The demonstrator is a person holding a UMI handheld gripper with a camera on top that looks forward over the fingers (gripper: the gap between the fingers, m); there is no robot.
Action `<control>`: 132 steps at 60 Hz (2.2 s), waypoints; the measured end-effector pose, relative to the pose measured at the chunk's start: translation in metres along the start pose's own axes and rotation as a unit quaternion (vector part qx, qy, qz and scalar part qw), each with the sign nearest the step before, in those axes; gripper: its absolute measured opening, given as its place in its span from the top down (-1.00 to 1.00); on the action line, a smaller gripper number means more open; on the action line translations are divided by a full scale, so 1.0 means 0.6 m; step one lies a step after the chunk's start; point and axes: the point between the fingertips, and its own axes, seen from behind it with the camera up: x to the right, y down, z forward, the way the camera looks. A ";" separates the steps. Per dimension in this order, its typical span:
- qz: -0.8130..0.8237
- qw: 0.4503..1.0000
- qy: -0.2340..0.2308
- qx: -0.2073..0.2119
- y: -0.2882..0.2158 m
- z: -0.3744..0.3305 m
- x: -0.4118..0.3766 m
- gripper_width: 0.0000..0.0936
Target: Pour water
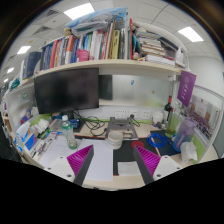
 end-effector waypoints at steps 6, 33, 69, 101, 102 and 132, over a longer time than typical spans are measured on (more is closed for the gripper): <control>-0.014 0.999 -0.030 -0.001 0.019 0.025 -0.050 -0.83; -0.008 0.994 -0.101 0.040 0.095 0.325 -0.382 -0.83; 0.005 0.998 -0.049 0.041 0.072 0.507 -0.427 0.16; 0.428 0.897 -0.106 -0.020 -0.057 0.478 -0.297 0.56; 0.446 0.888 -0.111 -0.022 -0.061 0.476 -0.289 0.57; 0.814 0.513 -0.259 -0.076 -0.139 0.469 -0.181 0.56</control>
